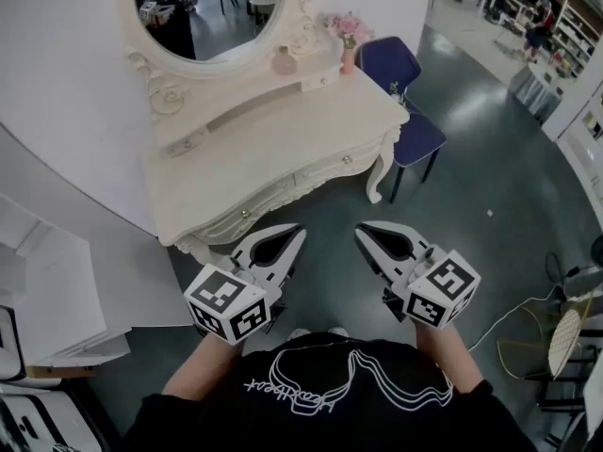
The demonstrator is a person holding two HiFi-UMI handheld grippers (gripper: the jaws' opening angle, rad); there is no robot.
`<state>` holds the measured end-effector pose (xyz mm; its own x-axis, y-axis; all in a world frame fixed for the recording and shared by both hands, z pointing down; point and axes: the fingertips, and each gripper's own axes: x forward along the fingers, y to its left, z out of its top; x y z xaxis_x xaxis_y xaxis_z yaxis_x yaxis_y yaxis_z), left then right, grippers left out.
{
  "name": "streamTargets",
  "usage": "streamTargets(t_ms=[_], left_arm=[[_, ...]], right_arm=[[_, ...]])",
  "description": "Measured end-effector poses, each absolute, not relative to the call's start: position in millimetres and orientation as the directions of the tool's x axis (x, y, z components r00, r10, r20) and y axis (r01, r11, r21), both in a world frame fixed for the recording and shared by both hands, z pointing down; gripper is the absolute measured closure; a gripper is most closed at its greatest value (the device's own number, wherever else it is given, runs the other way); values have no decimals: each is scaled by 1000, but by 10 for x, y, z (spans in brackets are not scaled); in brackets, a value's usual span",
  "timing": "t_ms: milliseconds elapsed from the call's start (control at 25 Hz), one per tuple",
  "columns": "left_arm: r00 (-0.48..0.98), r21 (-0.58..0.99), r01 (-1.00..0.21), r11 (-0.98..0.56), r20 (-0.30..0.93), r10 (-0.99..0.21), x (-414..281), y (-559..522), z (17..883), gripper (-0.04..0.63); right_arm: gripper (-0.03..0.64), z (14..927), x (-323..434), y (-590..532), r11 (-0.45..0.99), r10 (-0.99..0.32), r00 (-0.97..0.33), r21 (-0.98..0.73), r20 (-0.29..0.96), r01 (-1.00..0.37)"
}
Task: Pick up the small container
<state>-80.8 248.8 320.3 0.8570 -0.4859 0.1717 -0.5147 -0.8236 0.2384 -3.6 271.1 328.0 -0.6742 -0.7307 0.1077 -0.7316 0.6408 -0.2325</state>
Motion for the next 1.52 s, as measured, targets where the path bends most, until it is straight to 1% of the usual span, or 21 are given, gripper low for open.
streamTargets(t_ms=[320,680,960,1200,1520], left_arm=[[856,237,-517,-823,176,-487,-634,2541,3197,589],[857,213,-515,-830,149,-494,-336,2692,3132,589],[856,218,-517,-828,157,-493,-253,2619,3230,589],[856,253,-518,-817,154,-494,-242,2168,3332,589],[865,278,-501,-819,168,-472,-153,1074,3415,589]], right_arm=[[611,3282,96,2776,645,-728,-678,-229,106,-729],[609,3269,338,2953,673,-704,-701,-208,115,-710],[609,3329,442,2864,676,-696,-710,-234,110,-699],[609,3430,442,2415,683,-679,-723,-250,128,-686],[609,3514,508,1334,659,-689,-710,-286,142,-696]])
